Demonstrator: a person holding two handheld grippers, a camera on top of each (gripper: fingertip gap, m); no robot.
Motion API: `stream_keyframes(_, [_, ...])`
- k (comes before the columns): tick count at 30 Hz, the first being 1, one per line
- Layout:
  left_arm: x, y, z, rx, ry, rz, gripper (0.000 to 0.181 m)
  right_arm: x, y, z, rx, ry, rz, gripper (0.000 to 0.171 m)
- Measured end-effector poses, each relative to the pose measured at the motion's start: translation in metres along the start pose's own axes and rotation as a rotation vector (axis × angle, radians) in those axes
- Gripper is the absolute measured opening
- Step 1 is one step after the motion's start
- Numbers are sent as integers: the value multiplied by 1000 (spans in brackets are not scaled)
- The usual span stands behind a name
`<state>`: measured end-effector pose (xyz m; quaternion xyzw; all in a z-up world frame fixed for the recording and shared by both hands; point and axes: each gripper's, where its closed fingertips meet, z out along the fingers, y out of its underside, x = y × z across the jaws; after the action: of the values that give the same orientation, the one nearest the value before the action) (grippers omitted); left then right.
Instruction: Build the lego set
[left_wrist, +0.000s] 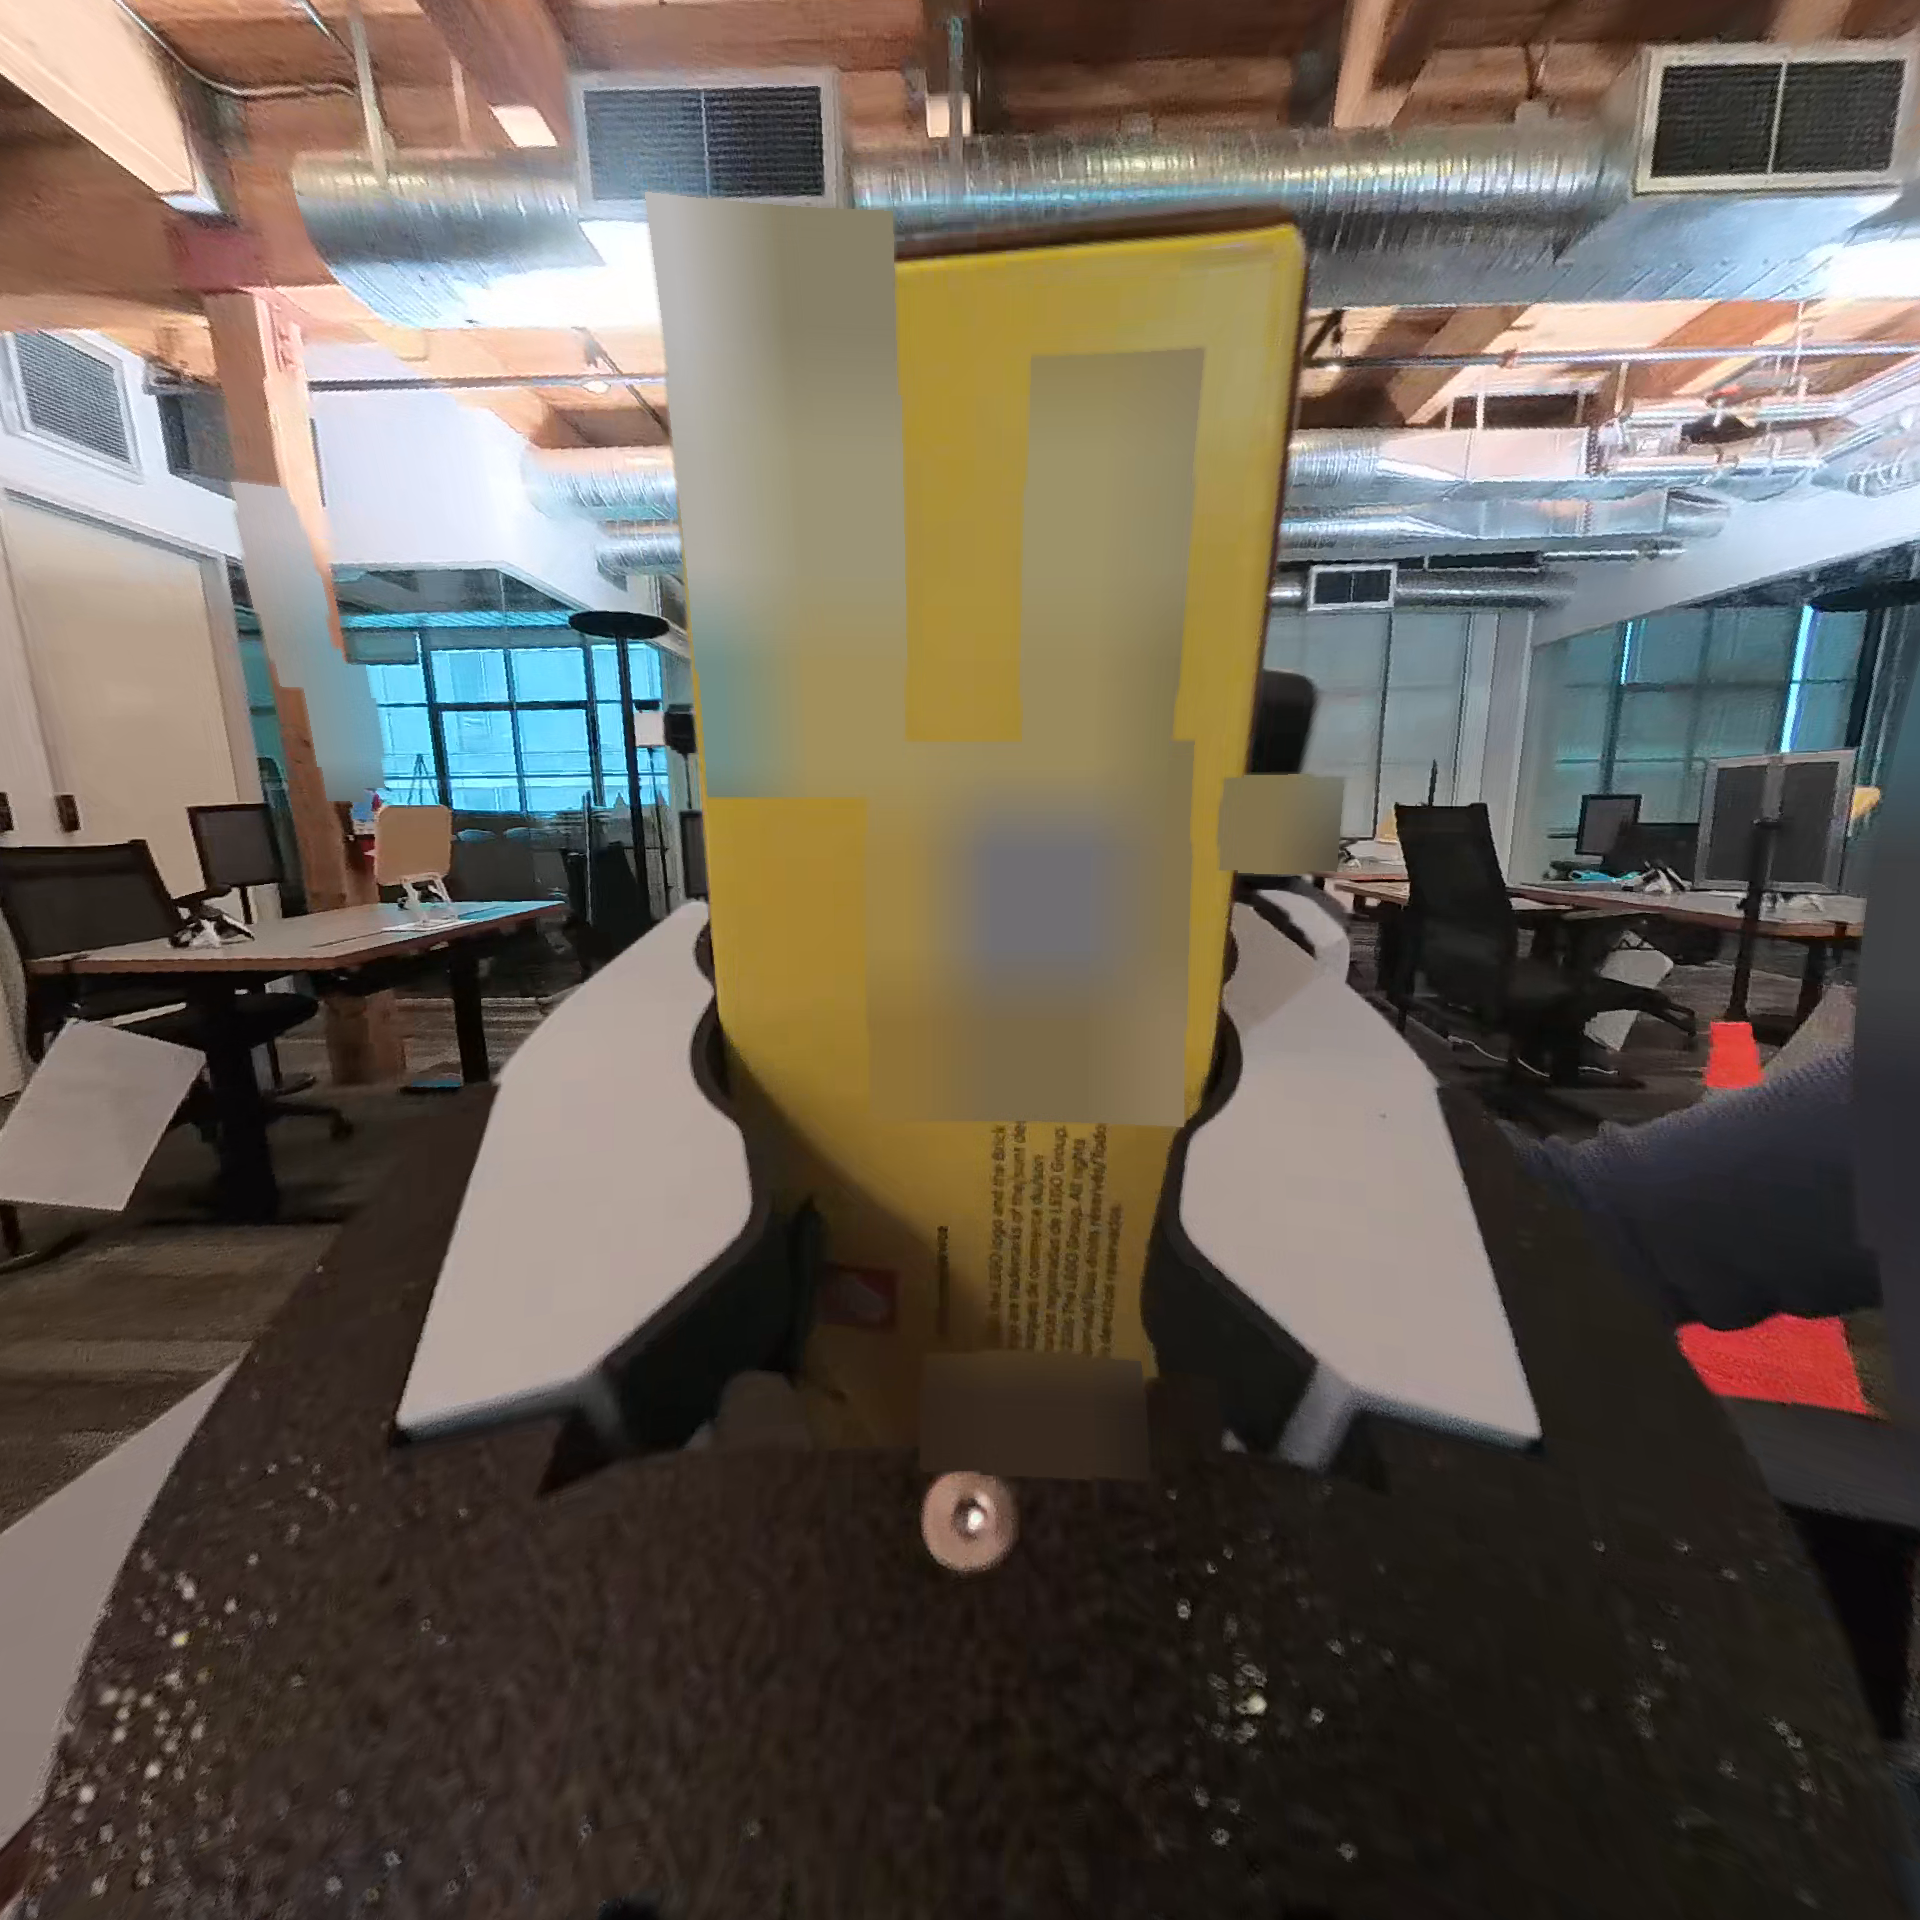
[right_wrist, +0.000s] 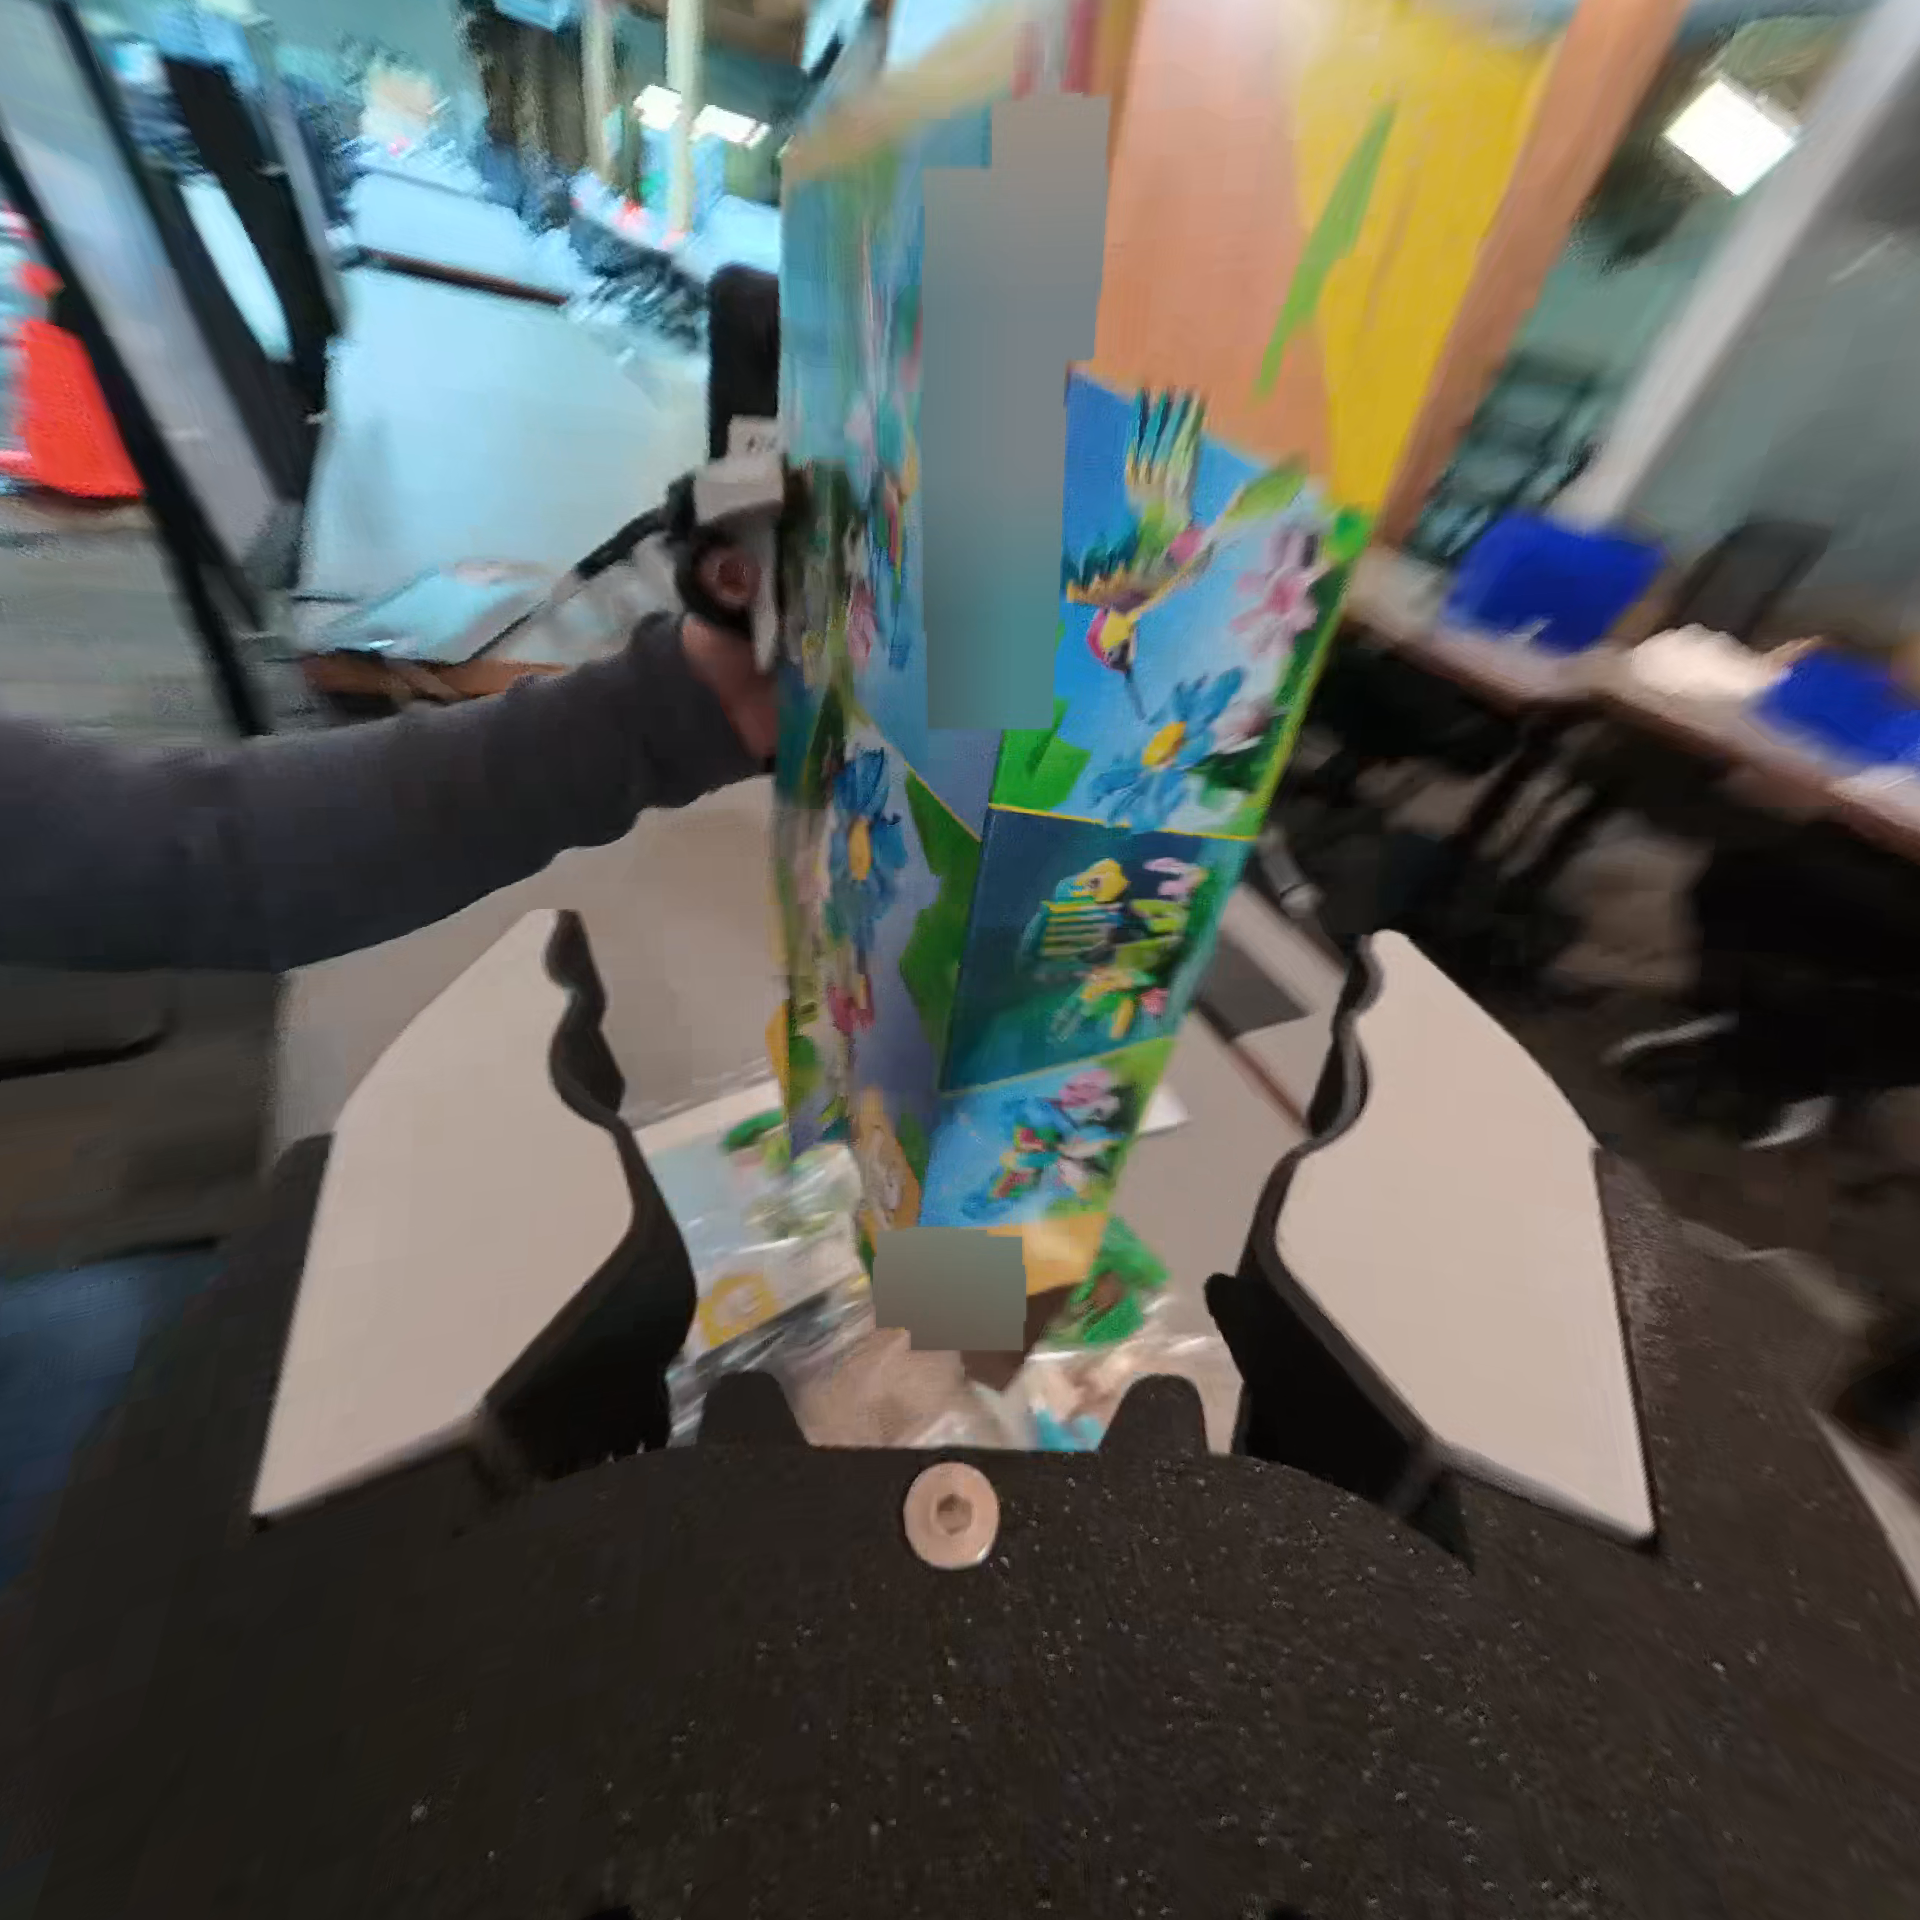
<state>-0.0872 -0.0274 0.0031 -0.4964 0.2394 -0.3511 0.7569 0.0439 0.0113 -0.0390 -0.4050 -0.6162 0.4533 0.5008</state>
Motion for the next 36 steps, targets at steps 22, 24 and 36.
stream_keyframes(22, [-7, 9, -119, 1026, -277, -470, 86, -13, 50, 49, 396, 9, 516, 1])
stream_keyframes(24, [-10, 14, -120, 1038, -306, -465, 86, -8, 55, 52, 359, 31, 520, 1])
stream_keyframes(36, [-161, 110, -69, 888, -705, -783, 87, 180, 128, 26, -96, 489, 720, 24])
